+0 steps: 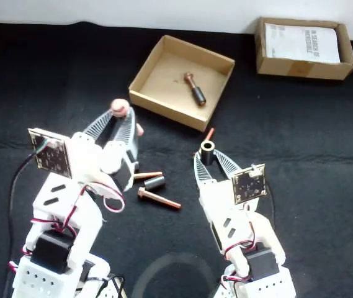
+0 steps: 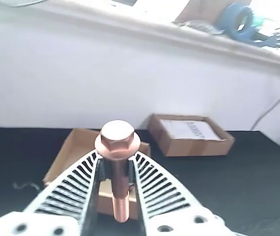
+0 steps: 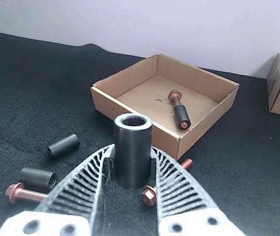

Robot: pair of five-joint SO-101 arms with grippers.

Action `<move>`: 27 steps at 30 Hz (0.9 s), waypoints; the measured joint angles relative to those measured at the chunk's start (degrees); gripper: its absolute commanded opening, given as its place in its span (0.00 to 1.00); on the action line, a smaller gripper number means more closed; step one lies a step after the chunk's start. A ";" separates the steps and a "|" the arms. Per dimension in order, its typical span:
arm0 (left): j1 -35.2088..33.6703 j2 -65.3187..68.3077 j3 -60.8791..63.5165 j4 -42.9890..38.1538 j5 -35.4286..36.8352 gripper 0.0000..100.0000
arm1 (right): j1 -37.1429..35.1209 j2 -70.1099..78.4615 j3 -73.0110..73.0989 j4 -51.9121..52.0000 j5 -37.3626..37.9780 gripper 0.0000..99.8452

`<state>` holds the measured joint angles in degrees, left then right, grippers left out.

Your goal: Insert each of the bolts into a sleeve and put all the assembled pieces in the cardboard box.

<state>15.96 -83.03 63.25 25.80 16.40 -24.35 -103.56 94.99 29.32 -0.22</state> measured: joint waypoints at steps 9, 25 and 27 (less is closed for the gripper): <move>13.10 10.29 -3.60 -0.79 0.00 0.01 | 0.00 0.00 0.00 0.00 0.00 0.01; 15.30 39.30 -23.03 -3.43 2.81 0.01 | 0.00 0.00 0.00 0.00 0.00 0.01; 16.88 40.18 -23.03 -3.43 2.81 0.01 | 0.00 0.00 0.00 0.00 0.00 0.01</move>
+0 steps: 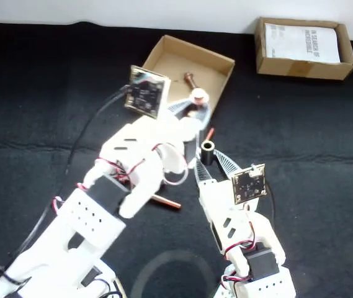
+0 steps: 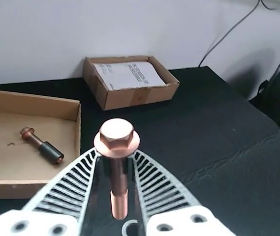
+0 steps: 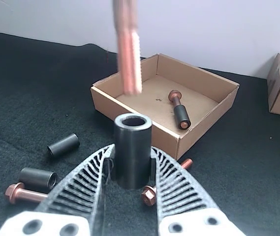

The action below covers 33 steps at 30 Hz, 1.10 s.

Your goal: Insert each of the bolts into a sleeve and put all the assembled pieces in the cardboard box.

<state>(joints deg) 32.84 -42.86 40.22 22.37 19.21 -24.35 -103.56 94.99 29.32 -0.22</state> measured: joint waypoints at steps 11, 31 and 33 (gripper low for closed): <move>3.96 0.53 0.00 0.00 0.00 0.01 | 0.00 0.00 0.00 0.00 0.00 0.01; 1.14 0.70 2.64 -1.32 -2.46 0.01 | -0.09 0.00 0.00 0.00 0.00 0.01; 1.05 0.62 3.60 -1.41 -2.46 0.01 | -0.09 0.00 0.00 0.00 0.00 0.01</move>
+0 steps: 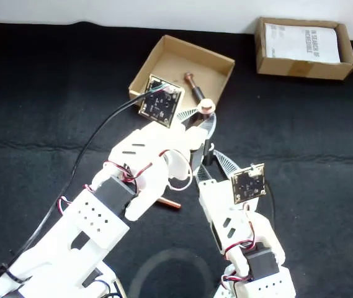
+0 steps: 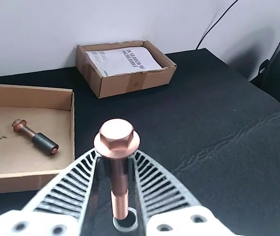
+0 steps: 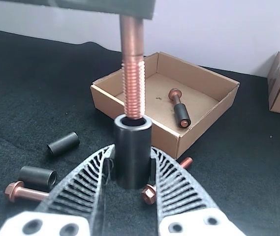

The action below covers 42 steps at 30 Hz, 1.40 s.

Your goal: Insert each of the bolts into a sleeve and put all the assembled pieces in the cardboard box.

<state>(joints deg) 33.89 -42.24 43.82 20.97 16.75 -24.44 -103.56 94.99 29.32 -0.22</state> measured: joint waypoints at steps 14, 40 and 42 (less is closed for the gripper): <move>2.55 -0.09 2.99 -0.62 4.40 0.01 | 0.09 0.00 0.00 0.09 0.00 0.01; 2.99 -0.18 0.44 4.57 4.66 0.01 | 0.18 0.00 0.00 0.09 0.00 0.01; 2.99 -0.97 0.44 4.66 4.66 0.01 | 0.18 0.00 0.00 0.09 0.00 0.01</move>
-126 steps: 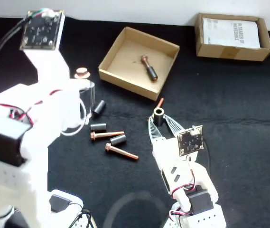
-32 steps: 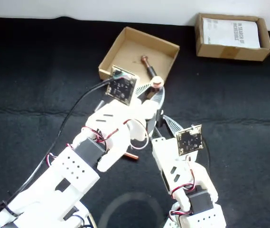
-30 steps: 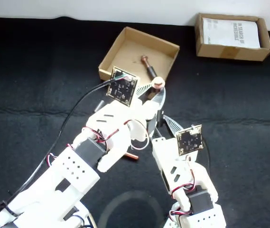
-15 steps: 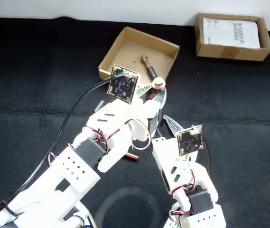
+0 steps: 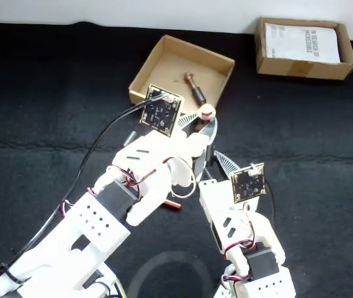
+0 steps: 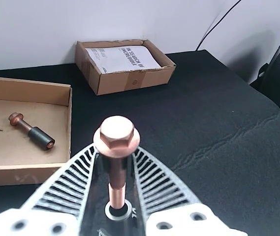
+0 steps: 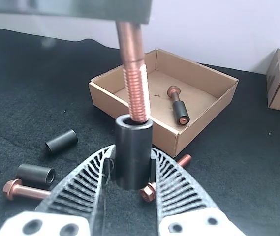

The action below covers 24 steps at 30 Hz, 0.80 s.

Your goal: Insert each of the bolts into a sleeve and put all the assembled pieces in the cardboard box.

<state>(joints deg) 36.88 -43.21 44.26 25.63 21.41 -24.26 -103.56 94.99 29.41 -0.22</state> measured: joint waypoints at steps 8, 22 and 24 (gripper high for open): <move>0.09 -3.25 0.18 3.25 0.00 0.01 | -0.18 -0.09 0.00 -0.09 0.00 0.01; 0.26 -1.32 0.09 6.95 0.26 0.04 | -0.26 0.00 0.00 0.00 0.00 0.01; 0.26 -0.26 0.09 6.15 0.18 0.10 | -0.26 0.00 0.00 0.00 0.00 0.01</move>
<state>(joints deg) 37.14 -43.47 44.35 31.78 21.58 -24.53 -103.56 94.99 29.41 -0.22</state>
